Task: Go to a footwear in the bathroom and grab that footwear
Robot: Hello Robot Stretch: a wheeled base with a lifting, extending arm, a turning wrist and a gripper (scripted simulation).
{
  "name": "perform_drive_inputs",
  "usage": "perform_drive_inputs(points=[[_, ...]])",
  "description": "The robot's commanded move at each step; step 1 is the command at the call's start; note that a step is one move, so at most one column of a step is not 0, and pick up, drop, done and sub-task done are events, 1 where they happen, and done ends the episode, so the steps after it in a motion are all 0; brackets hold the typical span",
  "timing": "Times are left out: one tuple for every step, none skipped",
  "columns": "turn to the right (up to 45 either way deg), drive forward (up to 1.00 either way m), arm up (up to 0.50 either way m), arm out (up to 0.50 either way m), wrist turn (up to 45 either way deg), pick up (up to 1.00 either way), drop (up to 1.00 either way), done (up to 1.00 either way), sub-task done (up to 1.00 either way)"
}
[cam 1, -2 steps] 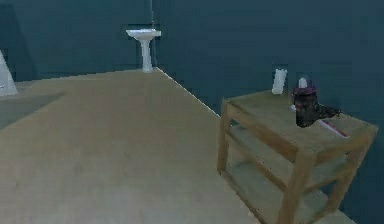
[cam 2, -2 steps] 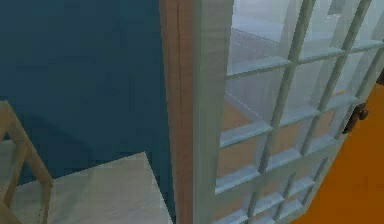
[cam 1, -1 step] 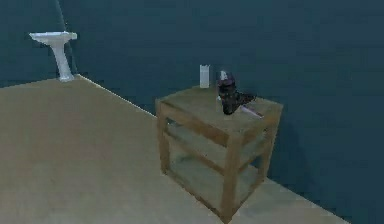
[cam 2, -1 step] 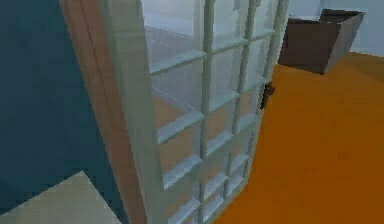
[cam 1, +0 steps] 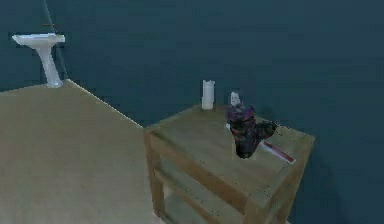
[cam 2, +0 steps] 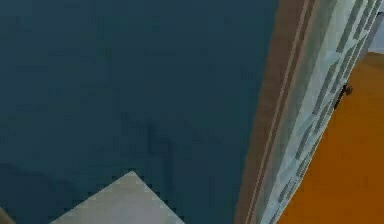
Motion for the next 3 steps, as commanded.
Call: perform_drive_inputs(points=[[-45.0, 0.0, 0.0, 0.0, 0.0, 0.0, 0.0, 0.0, 0.0], [-21.0, 0.0, 0.0, 0.0, 0.0, 0.0, 0.0, 0.0, 0.0], [0.0, 0.0, 0.5, 0.0, 0.0, 0.0, 0.0, 0.0, 0.0]])
